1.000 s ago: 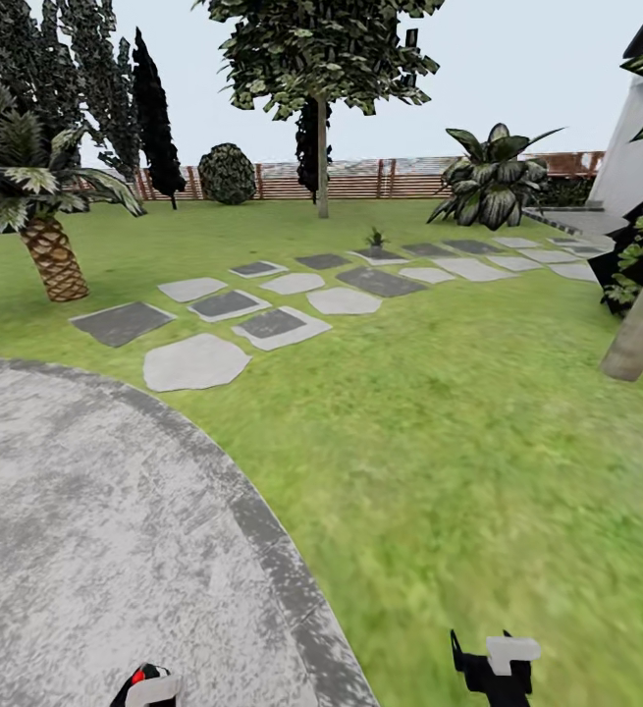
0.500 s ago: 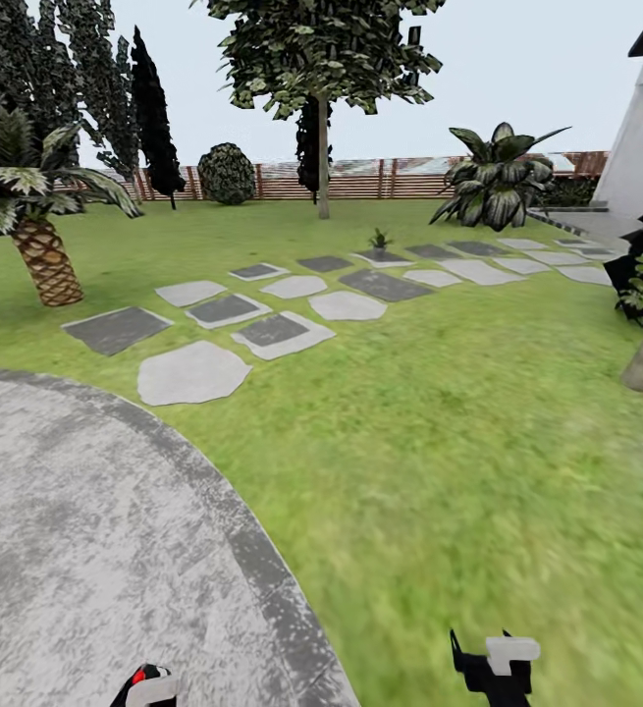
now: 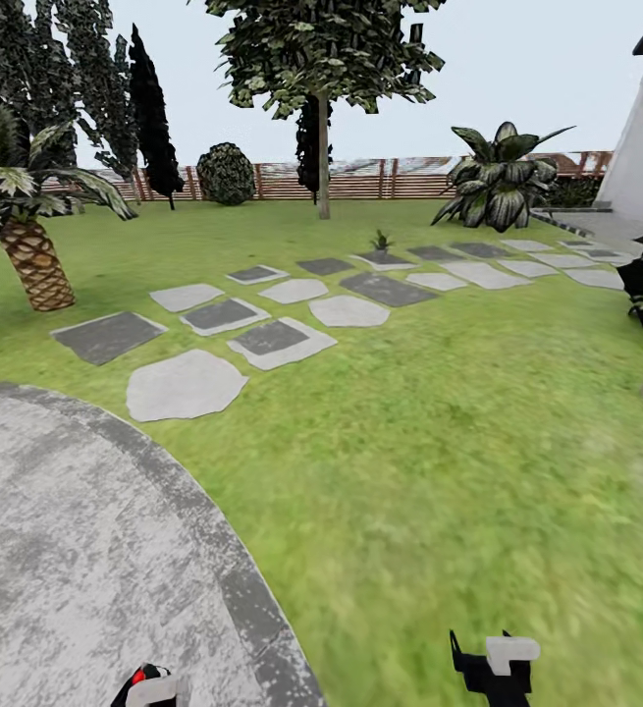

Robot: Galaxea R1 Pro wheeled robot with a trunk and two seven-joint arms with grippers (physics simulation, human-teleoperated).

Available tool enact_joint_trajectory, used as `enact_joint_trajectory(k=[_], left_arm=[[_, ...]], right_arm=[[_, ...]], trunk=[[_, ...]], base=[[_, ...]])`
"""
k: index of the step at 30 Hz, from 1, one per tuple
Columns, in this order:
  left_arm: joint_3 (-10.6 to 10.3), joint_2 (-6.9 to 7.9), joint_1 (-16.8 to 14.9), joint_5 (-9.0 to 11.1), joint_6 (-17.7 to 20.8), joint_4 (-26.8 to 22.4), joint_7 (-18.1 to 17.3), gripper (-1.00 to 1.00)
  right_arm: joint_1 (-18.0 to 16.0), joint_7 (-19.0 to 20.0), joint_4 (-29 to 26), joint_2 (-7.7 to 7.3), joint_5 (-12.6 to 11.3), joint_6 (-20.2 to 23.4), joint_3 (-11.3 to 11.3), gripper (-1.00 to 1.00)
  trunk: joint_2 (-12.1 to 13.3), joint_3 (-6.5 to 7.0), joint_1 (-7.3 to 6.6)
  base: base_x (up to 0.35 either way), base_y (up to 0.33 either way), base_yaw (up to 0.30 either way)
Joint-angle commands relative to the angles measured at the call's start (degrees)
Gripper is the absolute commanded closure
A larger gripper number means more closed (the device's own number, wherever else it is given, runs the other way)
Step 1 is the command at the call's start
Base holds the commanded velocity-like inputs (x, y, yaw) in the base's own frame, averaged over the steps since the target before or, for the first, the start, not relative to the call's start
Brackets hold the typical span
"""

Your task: Pick up the pesticide atomizer in the garden and spray insectifuge to fully cover both potted plants in the garden.

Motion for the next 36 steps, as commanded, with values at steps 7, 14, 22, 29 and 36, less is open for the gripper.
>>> enact_joint_trajectory(k=[7,14,22,29,36], left_arm=[[-0.1,0.01,0.0,0.4,-0.2,0.0,-0.1,1.00],[-0.1,0.01,0.0,0.4,-0.2,0.0,-0.1,1.00],[-0.1,0.01,0.0,0.4,-0.2,0.0,-0.1,1.00],[-0.1,0.01,0.0,0.4,-0.2,0.0,-0.1,1.00],[-0.1,0.01,0.0,0.4,-0.2,0.0,-0.1,1.00]], right_arm=[[0.0,-0.2,0.0,0.02,-0.5,-0.1,0.5,-1.00],[0.0,-0.2,0.0,0.03,-0.5,-0.1,0.5,-1.00],[0.0,-0.2,0.0,0.05,-0.5,-0.1,0.5,-1.00],[0.0,-0.2,0.0,0.05,-0.5,-0.1,0.5,-1.00],[0.0,-0.2,0.0,0.05,-0.5,-0.1,0.5,-1.00]], trunk=[[0.0,-0.05,0.02],[0.0,-0.05,0.02],[0.0,-0.05,0.02],[0.0,-0.05,0.02],[0.0,-0.05,0.02]], base=[[0.337,0.000,0.000],[0.337,0.000,0.000],[0.337,0.000,0.000],[0.337,0.000,0.000],[0.337,0.000,0.000]])
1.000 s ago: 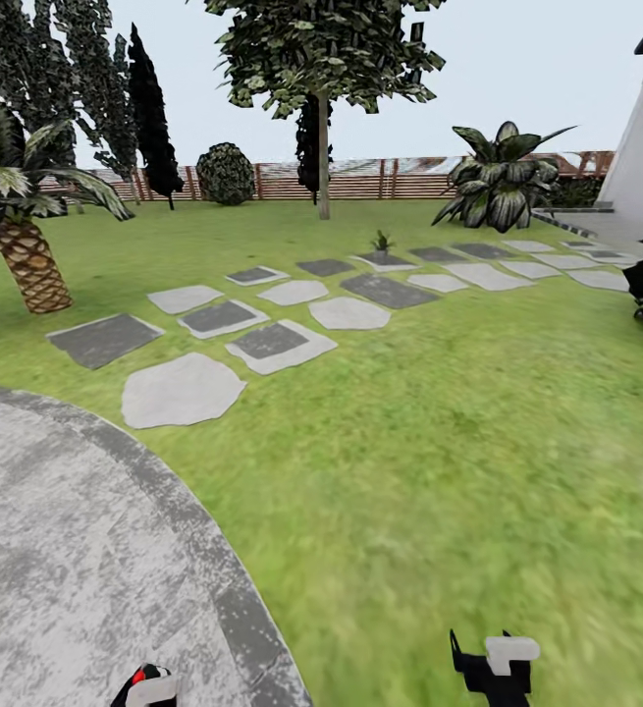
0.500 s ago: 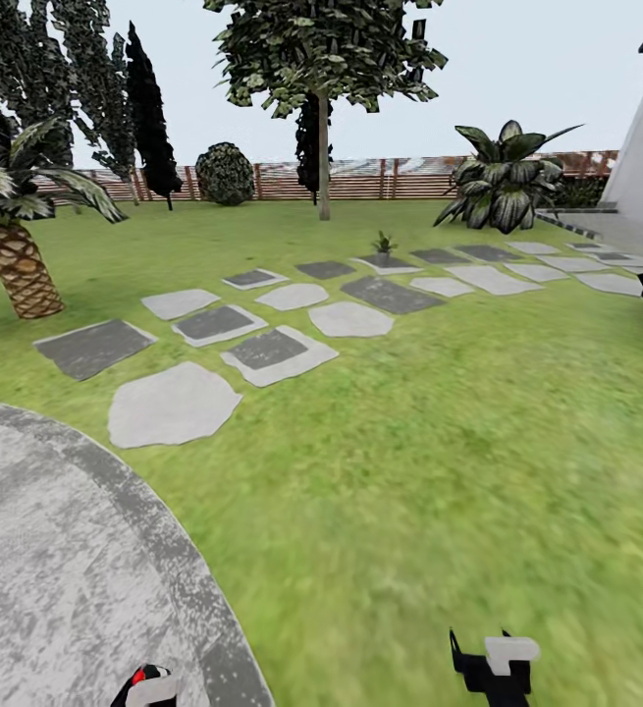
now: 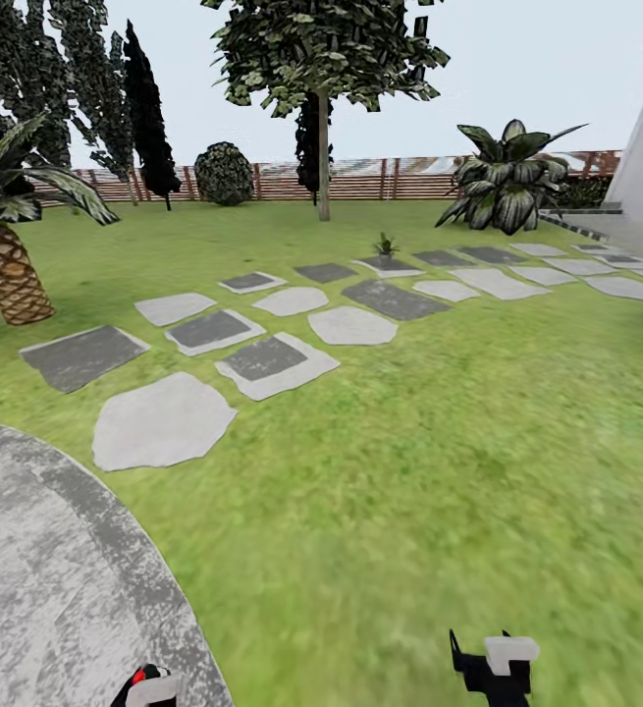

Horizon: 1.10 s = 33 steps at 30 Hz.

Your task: Pick up the pesticide atomizer in the garden and spray insectifuge to fully cover both potted plants in the garden.

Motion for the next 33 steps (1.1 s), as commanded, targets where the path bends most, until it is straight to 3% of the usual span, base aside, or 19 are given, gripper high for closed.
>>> enact_joint_trajectory(k=[1,33], left_arm=[[-0.1,0.01,0.0,0.4,-0.2,0.0,-0.1,1.00],[-0.1,0.01,0.0,0.4,-0.2,0.0,-0.1,1.00]], right_arm=[[0.0,-0.2,0.0,0.00,-0.5,-0.1,0.5,-1.00],[0.0,-0.2,0.0,0.00,-0.5,-0.1,0.5,-1.00]], trunk=[[0.0,-0.05,0.02],[0.0,-0.05,0.02]], base=[[0.337,0.000,0.000],[0.337,0.000,0.000]])
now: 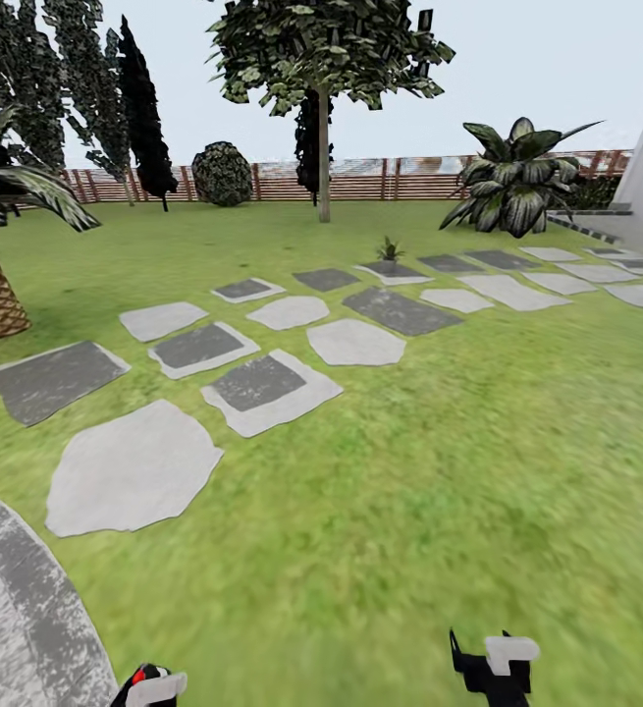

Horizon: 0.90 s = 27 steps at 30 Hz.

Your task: Pick up the pesticide atomizer in the garden and spray insectifuge to fully cover both potted plants in the garden.

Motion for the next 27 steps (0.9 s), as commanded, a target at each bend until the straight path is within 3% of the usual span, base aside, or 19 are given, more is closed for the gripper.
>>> enact_joint_trajectory(k=[1,27], left_arm=[[-0.1,0.01,0.0,0.4,-0.2,0.0,-0.1,1.00],[-0.1,0.01,0.0,0.4,-0.2,0.1,-0.1,1.00]], right_arm=[[0.0,-0.2,0.0,0.00,-0.5,-0.1,0.5,-1.00],[0.0,0.1,0.0,0.00,-0.5,-0.2,0.5,-1.00]], trunk=[[0.0,-0.05,0.02],[0.0,-0.05,0.02]], base=[[0.337,0.000,0.000],[0.337,0.000,0.000]])
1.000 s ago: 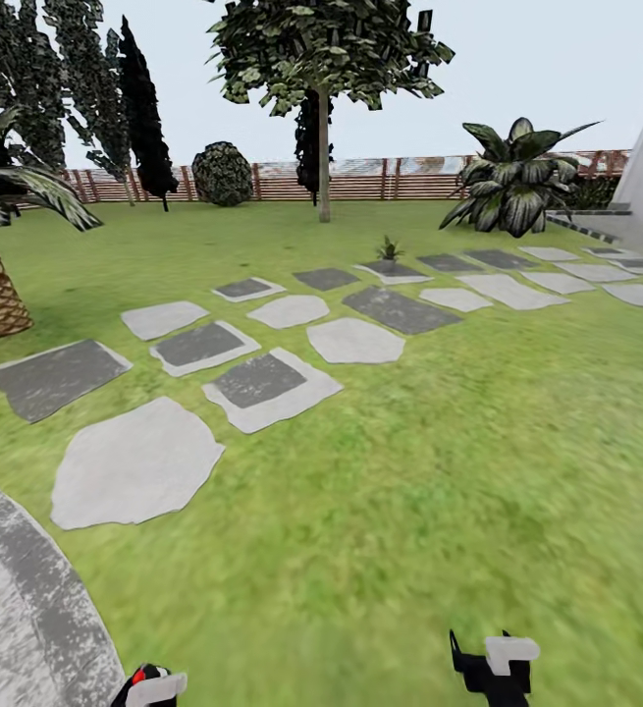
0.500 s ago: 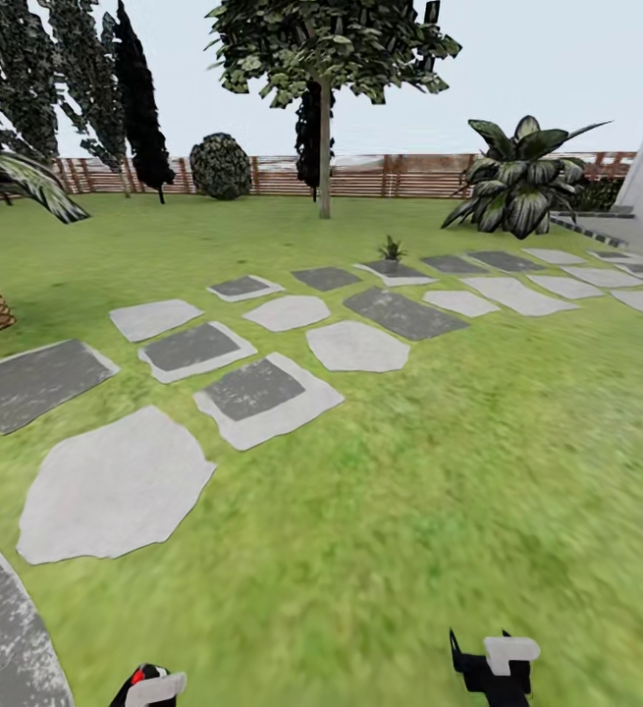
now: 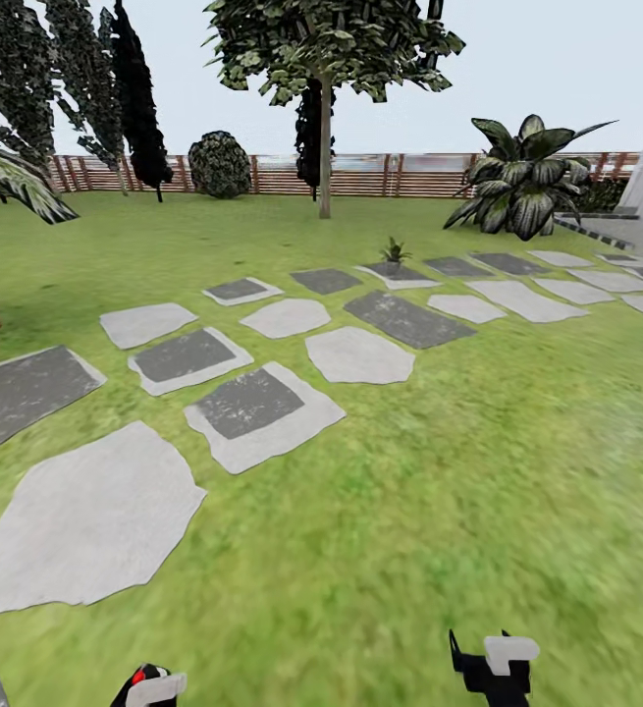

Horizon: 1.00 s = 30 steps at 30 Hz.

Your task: Pick up the pesticide atomizer in the garden and spray insectifuge to fully cover both potted plants in the garden.

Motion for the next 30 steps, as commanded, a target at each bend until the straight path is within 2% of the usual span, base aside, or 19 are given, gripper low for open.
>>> enact_joint_trajectory(k=[1,30], left_arm=[[-0.1,0.01,0.0,0.4,-0.2,0.0,-0.1,1.00],[-0.1,-0.02,0.0,0.4,-0.2,0.0,-0.1,1.00]], right_arm=[[0.0,-0.2,0.0,0.00,-0.5,-0.1,0.5,-1.00],[0.0,-0.2,0.0,-0.07,-0.4,-0.1,0.5,-1.00]], trunk=[[0.0,-0.05,0.02],[0.0,-0.05,0.02]], base=[[0.337,0.000,0.000],[0.337,0.000,0.000]])
